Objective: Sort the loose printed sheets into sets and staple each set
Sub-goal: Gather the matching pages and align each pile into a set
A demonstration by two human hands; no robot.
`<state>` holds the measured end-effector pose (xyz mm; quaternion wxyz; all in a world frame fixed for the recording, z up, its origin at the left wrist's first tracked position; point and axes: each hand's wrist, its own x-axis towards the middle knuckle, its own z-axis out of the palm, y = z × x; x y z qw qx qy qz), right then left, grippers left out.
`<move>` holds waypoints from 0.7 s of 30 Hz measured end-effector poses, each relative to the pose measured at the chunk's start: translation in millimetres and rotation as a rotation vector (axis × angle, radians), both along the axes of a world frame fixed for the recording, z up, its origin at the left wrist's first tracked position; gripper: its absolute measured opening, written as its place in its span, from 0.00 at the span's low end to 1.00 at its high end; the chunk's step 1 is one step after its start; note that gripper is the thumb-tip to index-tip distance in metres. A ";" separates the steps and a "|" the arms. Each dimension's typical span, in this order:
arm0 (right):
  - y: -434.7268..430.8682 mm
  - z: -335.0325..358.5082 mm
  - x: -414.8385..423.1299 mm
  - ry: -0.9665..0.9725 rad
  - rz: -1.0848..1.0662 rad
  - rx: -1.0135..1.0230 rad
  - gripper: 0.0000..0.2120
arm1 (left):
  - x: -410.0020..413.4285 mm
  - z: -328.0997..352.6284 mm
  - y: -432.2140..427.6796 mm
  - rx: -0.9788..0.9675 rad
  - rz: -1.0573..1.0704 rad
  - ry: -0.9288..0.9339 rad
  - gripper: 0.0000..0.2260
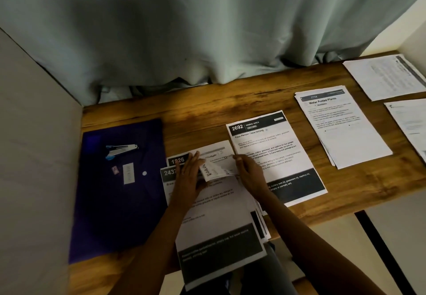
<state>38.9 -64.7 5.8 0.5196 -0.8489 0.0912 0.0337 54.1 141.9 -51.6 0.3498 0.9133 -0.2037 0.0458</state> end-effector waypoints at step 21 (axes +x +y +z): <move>7.1 -0.6 -7.8 0.156 0.107 -0.052 0.07 | -9.4 28.2 6.3 0.077 0.342 0.114 0.37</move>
